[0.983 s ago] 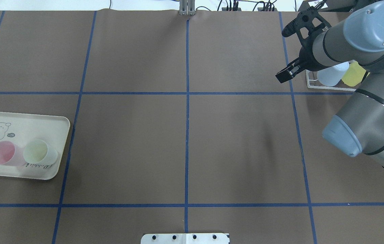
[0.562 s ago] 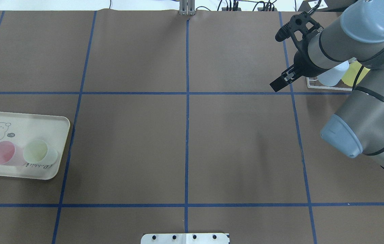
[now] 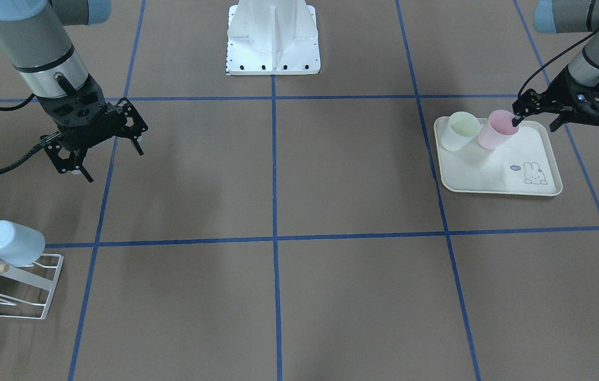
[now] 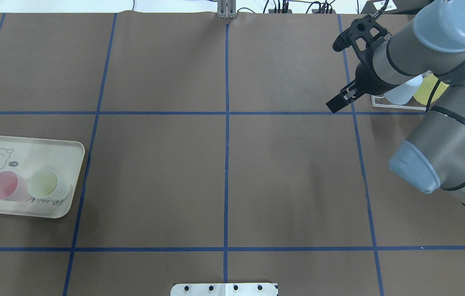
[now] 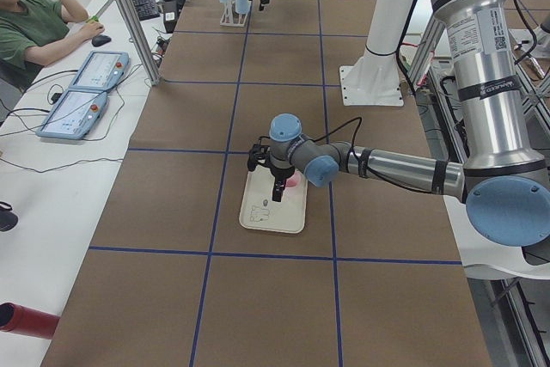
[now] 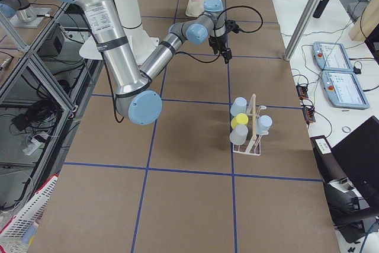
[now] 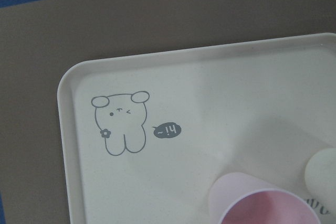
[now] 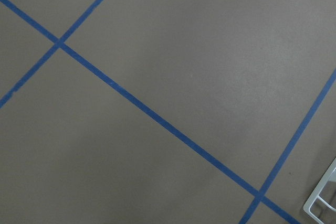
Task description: Transfer IKEA cup to right arm and place on rack
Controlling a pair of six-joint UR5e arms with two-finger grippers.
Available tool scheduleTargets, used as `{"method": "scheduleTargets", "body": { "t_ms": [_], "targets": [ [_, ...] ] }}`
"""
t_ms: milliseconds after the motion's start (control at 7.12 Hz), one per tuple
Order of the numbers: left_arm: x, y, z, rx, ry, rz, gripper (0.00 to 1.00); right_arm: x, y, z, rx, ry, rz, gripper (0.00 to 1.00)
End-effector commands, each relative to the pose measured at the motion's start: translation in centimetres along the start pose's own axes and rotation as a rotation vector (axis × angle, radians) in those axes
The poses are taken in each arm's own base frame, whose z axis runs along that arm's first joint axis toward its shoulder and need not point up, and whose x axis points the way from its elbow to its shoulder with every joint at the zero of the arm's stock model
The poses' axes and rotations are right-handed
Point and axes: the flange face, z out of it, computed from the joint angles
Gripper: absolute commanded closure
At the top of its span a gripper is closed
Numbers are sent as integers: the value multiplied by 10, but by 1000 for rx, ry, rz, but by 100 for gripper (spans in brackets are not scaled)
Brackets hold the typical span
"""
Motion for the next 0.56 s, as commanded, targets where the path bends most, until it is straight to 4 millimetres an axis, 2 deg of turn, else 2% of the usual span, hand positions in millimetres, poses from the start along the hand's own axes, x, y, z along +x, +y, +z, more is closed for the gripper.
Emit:
{"method": "scheduleTargets", "body": {
  "t_ms": [0,140,421],
  "targets": [
    [9,6,11,-24,2,16,31,-2,1,2,-3,-2,-2,0],
    [11,6,12,-29,5,16,53,-2,3,4,-7,2,-3,0],
    [13,6,12,-32,15,13,81,-5,3,5,-10,-2,-6,0]
  ]
}}
